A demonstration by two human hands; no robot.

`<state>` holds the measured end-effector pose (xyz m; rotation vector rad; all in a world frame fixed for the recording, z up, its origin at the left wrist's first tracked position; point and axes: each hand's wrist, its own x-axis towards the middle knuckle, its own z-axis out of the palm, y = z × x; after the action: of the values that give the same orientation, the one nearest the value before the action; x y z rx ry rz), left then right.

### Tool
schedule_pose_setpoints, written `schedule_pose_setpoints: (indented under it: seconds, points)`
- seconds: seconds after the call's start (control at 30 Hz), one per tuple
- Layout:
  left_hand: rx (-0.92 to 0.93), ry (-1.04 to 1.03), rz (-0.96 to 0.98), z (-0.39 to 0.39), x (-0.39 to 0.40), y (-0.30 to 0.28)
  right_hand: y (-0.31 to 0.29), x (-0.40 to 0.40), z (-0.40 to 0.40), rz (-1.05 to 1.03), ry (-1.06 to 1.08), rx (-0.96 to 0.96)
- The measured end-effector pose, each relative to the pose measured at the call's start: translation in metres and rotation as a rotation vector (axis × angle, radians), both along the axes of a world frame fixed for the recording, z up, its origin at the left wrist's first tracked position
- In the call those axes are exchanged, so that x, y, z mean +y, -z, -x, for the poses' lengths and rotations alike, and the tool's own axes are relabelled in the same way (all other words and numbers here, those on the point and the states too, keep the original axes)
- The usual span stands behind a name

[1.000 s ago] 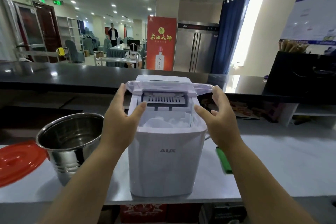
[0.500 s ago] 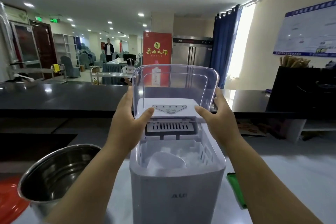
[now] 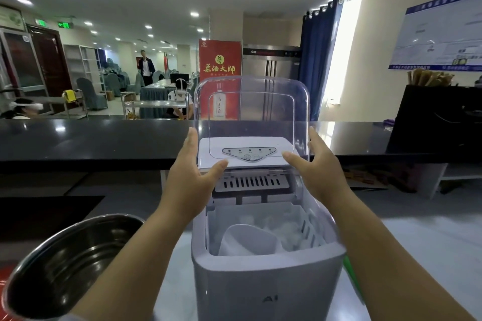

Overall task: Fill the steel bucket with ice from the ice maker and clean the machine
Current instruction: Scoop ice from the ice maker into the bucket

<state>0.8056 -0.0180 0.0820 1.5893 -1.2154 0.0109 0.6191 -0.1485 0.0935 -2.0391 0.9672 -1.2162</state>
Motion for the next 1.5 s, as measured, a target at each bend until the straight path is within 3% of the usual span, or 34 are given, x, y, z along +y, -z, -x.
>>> schedule_pose_setpoints:
  seconds: [0.57,0.73,0.93,1.07,1.3,1.5]
  points:
    - [0.075,-0.091,-0.106,0.022,0.001,0.01,0.003,0.019,0.026,0.098,-0.002,0.103]
    - [0.066,-0.105,-0.151,0.019,0.0,0.014,0.006,0.032,0.029,0.102,-0.14,0.281]
    - [0.104,-0.101,-0.153,0.017,0.003,0.017,0.01,0.049,0.017,0.12,-0.326,0.695]
    - [0.094,-0.113,-0.145,0.018,0.004,0.019,0.015,0.053,0.011,0.123,-0.327,0.904]
    - [0.086,-0.116,-0.153,0.017,0.005,0.02,0.016,0.052,0.006,0.072,-0.301,1.096]
    - [0.092,-0.108,-0.147,0.017,0.006,0.02,0.017,0.051,0.002,0.068,-0.301,1.099]
